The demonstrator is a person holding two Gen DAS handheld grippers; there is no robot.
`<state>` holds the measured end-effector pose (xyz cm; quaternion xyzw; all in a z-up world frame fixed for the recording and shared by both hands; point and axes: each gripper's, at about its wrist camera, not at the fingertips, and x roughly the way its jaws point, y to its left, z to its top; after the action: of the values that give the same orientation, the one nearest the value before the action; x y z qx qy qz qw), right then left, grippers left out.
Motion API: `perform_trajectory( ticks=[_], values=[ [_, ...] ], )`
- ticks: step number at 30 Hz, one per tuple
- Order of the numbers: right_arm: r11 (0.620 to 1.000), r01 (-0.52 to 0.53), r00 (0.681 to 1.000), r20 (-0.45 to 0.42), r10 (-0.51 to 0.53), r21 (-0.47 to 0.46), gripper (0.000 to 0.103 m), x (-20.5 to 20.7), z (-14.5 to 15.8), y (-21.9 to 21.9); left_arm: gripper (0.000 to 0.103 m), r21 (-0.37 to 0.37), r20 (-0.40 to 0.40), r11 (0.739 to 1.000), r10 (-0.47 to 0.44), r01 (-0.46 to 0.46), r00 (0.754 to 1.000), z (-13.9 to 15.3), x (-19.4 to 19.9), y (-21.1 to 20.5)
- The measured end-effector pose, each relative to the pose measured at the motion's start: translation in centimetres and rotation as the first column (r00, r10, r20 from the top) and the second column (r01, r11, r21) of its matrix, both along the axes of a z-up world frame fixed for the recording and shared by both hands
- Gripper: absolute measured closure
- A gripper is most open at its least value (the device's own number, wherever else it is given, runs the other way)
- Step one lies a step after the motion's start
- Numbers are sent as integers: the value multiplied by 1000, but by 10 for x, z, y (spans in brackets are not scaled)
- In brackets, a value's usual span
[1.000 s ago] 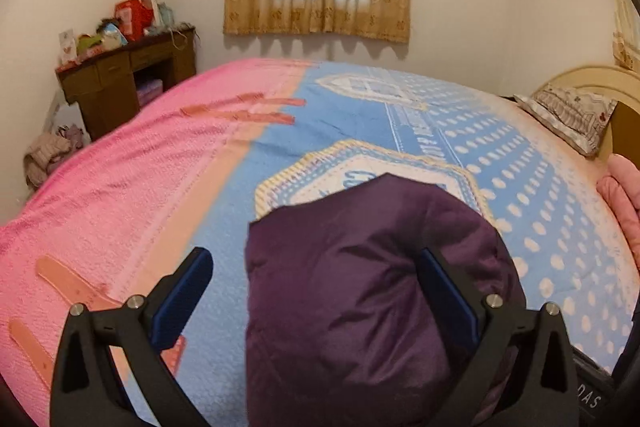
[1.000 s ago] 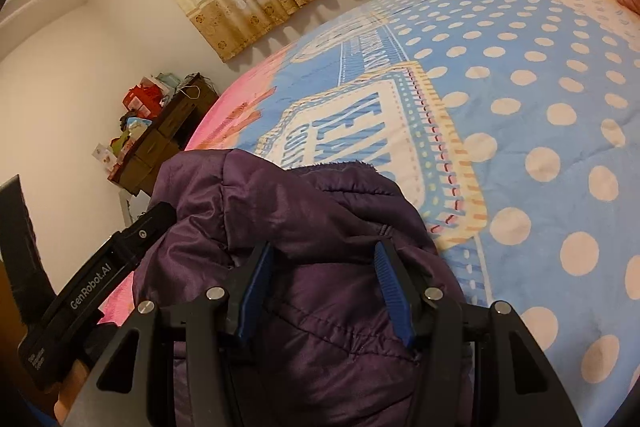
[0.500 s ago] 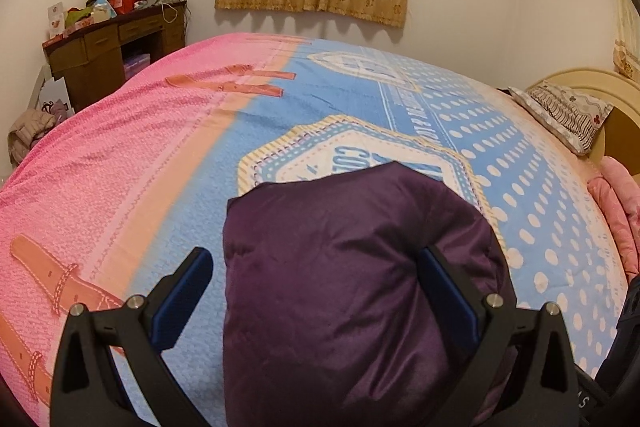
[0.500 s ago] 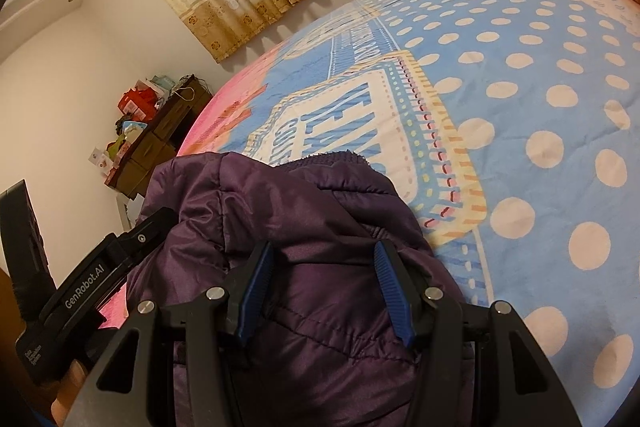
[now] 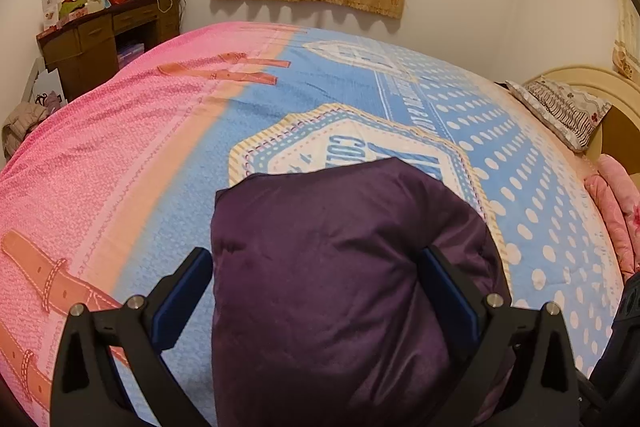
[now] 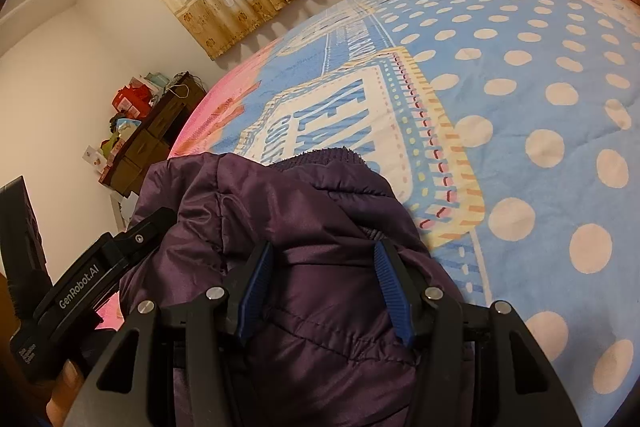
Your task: Fold large clothes
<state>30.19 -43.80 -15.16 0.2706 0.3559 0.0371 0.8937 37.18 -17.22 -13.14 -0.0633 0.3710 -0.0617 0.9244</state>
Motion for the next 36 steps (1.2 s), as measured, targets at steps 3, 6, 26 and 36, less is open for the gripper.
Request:
perform_trajectory(
  ticks=[3, 6, 26, 36],
  values=[
    [1000, -3, 1000, -6, 3, -6, 49, 3, 0, 1, 0, -5, -5, 1000, -2, 2, 1000, -1, 1, 1],
    [1000, -4, 1000, -9, 4, -8, 49, 4, 0, 0, 0, -10, -10, 1000, -3, 3, 1000, -2, 1, 2],
    [999, -27, 999, -38, 26, -19, 49, 10, 5, -3, 0, -101, -96, 993, -74, 64, 993, -3, 8, 12],
    [951, -19, 1000, 6, 22, -308, 41, -20, 38, 10, 0, -238, -75, 947, -239, 216, 968, -2, -53, 43]
  ],
)
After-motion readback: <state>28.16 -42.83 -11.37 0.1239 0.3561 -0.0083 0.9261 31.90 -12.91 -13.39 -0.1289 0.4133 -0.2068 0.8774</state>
